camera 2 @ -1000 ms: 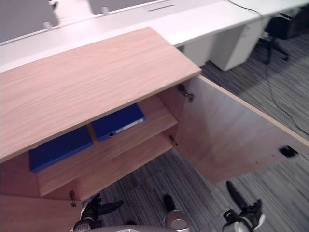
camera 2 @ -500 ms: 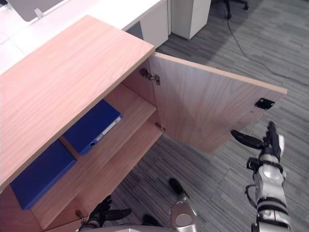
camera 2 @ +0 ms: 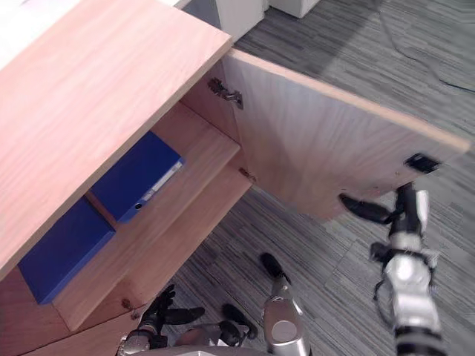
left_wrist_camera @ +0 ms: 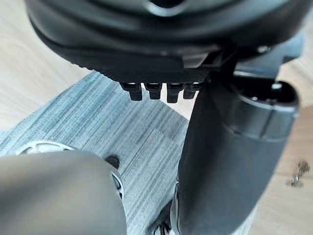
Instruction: Walk over to the cabinet, pick up the folder, carry it to the office cabinet, place the folder inside the office cabinet, then close the office cabinet door
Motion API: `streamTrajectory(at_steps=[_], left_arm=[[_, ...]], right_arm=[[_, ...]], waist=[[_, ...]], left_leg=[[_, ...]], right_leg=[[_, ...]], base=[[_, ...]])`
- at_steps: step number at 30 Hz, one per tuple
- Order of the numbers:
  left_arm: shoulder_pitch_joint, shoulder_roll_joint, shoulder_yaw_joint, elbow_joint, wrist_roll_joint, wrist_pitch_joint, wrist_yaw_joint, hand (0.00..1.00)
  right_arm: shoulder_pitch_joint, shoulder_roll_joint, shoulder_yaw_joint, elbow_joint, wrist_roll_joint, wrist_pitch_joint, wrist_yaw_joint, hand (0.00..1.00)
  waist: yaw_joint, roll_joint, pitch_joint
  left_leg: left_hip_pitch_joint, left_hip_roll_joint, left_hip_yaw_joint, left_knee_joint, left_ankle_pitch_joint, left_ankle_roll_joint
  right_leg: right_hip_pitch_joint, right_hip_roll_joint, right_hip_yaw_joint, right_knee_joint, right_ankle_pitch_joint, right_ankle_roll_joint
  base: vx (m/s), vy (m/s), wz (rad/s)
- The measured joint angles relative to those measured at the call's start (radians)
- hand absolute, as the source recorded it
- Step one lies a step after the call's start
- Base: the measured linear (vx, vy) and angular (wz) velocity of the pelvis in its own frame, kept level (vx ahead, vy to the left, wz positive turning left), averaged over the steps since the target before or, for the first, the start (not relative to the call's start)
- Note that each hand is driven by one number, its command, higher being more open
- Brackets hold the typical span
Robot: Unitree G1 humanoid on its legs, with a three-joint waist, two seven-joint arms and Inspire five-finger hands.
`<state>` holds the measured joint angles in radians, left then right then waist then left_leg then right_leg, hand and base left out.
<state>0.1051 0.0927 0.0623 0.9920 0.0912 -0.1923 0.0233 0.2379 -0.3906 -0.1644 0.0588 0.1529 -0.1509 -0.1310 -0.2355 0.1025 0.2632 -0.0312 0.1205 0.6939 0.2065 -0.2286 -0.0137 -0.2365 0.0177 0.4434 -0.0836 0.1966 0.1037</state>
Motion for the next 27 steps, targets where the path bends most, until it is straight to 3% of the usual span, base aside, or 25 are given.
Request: streamTrajectory(at_steps=[3,8,11,13,15,20,23,25,27], left_arm=[[-0.025,-0.003,-0.019,0.012,0.028,-0.002,0.000,1.00],[-0.070,-0.005,-0.024,0.085,0.062,0.003,0.003,1.00],[-0.074,0.004,-0.033,0.104,0.070,0.010,0.009,1.00],[-0.081,0.017,-0.049,0.111,0.068,0.016,0.018,1.00],[-0.086,0.041,-0.071,0.089,0.069,0.017,0.024,1.00],[-0.092,0.045,-0.073,0.050,0.064,0.024,0.033,1.00],[-0.091,0.045,-0.071,0.036,0.055,0.025,0.045,1.00],[-0.090,0.047,-0.068,0.021,0.024,0.025,0.048,1.00],[-0.087,0.051,-0.059,0.022,0.013,0.027,0.055,1.00]], right_arm=[[0.189,0.106,0.129,-0.099,0.000,-0.045,0.019,1.00],[0.343,0.114,0.391,-0.123,-0.062,-0.072,0.123,1.00],[0.313,0.106,0.520,-0.122,-0.105,-0.072,0.207,1.00],[0.235,0.105,0.613,-0.116,-0.117,-0.072,0.251,1.00],[0.075,0.115,0.682,-0.102,-0.118,-0.074,0.263,1.00],[-0.192,0.124,0.631,0.073,-0.157,-0.072,0.161,1.00],[-0.315,0.128,0.564,0.173,-0.156,-0.070,0.103,1.00],[-0.386,0.139,0.455,0.261,-0.148,-0.068,0.025,1.00],[-0.395,0.139,0.371,0.312,-0.135,-0.068,-0.011,1.00]], waist=[[-0.004,-0.046,-0.011],[-0.001,-0.089,-0.035],[0.025,-0.097,-0.042],[0.055,-0.106,-0.047],[0.095,-0.130,-0.067],[0.167,-0.165,-0.086],[0.176,-0.164,-0.086],[0.201,-0.162,-0.085],[0.199,-0.161,-0.084]], left_leg=[[0.000,0.014,0.000,0.026,-0.006,-0.007],[0.003,0.026,-0.020,0.066,-0.015,-0.007],[0.007,0.024,-0.039,0.069,-0.007,-0.006],[0.003,0.019,-0.069,0.061,0.003,-0.012],[-0.027,0.014,-0.134,0.057,0.017,-0.011],[-0.086,-0.002,-0.310,0.059,0.050,0.008],[-0.127,-0.032,-0.400,0.040,0.082,0.019],[-0.160,-0.054,-0.475,0.024,0.112,0.026],[-0.169,-0.068,-0.512,0.006,0.130,0.028]], right_leg=[[0.007,0.007,0.004,0.000,0.008,-0.005],[0.032,-0.001,-0.019,-0.001,0.009,-0.005],[0.043,-0.012,-0.067,-0.001,0.001,-0.019],[0.050,-0.020,-0.102,-0.001,0.000,-0.024],[0.051,-0.033,-0.166,0.003,-0.007,-0.033],[0.083,-0.065,-0.341,0.013,-0.019,-0.036],[0.083,-0.094,-0.431,0.014,-0.029,-0.029],[0.084,-0.112,-0.508,0.014,-0.032,-0.025],[0.086,-0.123,-0.547,0.020,-0.033,-0.024]], base=[[-0.01,-0.047,-0.06],[-0.07,-0.028,0.09],[-0.06,-0.017,0.23],[-0.04,-0.042,0.46],[-0.03,-0.075,0.87],[-0.01,-0.042,1.03],[-0.01,-0.002,0.99],[-0.03,0.008,0.97],[-0.06,0.022,0.73]])
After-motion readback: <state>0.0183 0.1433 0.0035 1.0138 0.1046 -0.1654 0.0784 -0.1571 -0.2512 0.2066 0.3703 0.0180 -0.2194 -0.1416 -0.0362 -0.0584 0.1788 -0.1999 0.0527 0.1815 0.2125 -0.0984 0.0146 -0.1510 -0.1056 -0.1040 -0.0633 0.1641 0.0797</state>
